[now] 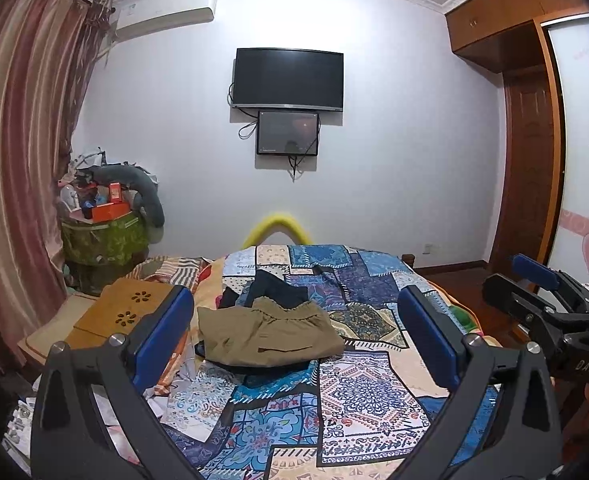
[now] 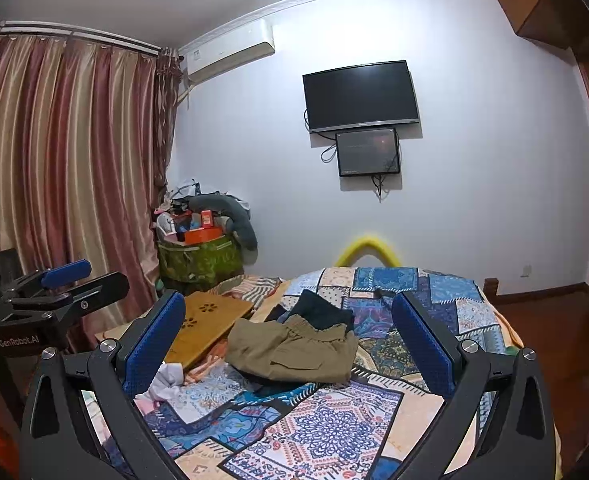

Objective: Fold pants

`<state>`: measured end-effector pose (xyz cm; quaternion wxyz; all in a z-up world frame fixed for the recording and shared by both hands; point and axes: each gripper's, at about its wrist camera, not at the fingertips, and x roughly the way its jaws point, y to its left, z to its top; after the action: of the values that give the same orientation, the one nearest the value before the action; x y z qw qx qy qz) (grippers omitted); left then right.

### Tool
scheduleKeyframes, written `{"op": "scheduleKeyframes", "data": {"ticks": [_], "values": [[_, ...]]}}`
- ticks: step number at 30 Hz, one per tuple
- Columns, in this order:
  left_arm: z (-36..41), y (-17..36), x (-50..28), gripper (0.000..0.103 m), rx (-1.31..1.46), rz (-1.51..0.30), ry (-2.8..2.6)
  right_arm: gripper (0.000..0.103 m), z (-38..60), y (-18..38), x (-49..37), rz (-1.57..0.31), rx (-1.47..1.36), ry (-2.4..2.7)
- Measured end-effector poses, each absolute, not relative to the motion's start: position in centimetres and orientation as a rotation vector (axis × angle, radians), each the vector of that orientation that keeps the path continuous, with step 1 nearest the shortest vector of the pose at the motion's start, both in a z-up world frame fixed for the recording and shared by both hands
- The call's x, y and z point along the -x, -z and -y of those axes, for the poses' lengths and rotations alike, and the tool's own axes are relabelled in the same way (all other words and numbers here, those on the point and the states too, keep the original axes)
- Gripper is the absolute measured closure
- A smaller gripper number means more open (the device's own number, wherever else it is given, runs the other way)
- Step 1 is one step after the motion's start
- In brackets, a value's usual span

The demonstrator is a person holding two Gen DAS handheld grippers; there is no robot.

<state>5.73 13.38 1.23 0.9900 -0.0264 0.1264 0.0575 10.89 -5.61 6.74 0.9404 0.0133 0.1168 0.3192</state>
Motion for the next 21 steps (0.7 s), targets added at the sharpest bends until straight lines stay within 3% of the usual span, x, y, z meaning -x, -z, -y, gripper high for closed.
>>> {"op": "scheduleKeyframes", "data": {"ticks": [21], "values": [[-13.33, -1.23, -5.26, 0.0, 0.063, -0.249, -0.107, 0.001, 5.68, -6.96, -10.79, -0.233, -0.03, -0.654]]}}
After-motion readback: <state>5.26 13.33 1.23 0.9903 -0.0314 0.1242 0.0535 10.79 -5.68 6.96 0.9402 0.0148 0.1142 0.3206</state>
